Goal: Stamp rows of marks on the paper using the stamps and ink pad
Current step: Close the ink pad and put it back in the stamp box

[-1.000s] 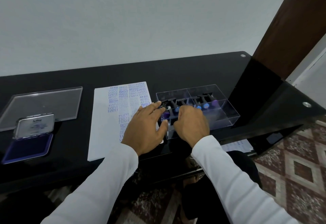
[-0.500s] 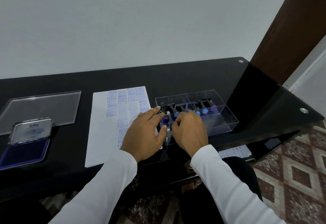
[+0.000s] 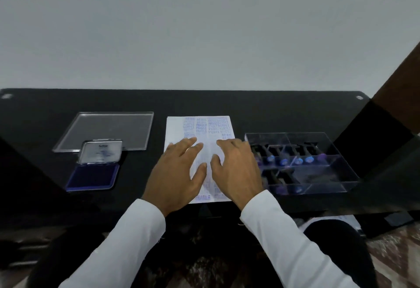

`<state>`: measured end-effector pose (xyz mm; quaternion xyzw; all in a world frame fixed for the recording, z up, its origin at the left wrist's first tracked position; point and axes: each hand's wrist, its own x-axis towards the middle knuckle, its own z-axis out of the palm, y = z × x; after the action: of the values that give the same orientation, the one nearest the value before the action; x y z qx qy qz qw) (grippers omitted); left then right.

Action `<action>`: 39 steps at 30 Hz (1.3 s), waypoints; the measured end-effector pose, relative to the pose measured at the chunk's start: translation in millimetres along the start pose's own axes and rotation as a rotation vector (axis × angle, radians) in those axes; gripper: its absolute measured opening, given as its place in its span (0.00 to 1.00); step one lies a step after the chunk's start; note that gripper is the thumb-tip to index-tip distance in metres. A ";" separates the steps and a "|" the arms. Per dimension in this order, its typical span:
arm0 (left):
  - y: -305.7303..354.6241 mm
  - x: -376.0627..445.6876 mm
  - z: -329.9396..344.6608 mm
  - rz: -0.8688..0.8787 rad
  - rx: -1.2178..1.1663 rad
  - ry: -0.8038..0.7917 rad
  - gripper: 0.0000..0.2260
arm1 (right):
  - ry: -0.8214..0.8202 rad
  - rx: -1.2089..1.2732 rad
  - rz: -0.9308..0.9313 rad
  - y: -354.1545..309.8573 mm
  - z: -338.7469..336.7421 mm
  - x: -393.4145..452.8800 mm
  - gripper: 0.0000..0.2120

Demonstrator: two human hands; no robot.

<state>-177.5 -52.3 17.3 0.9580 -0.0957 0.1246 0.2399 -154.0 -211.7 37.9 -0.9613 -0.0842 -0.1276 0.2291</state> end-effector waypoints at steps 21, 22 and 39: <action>-175.9 -91.8 -86.6 -0.394 0.166 0.133 0.25 | -0.333 0.131 -0.359 -173.5 117.6 8.2 0.24; -180.5 -93.3 -85.7 -0.401 0.164 0.132 0.25 | -0.342 0.132 -0.354 -175.5 120.7 8.9 0.25; -203.8 -102.0 -70.1 -0.396 0.083 0.160 0.27 | -0.372 0.208 -0.233 -182.9 144.8 40.5 0.30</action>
<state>-238.4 170.8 -40.6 0.9542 0.1188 0.1546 0.2268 -125.8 20.5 1.1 -0.9232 -0.2479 0.0353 0.2914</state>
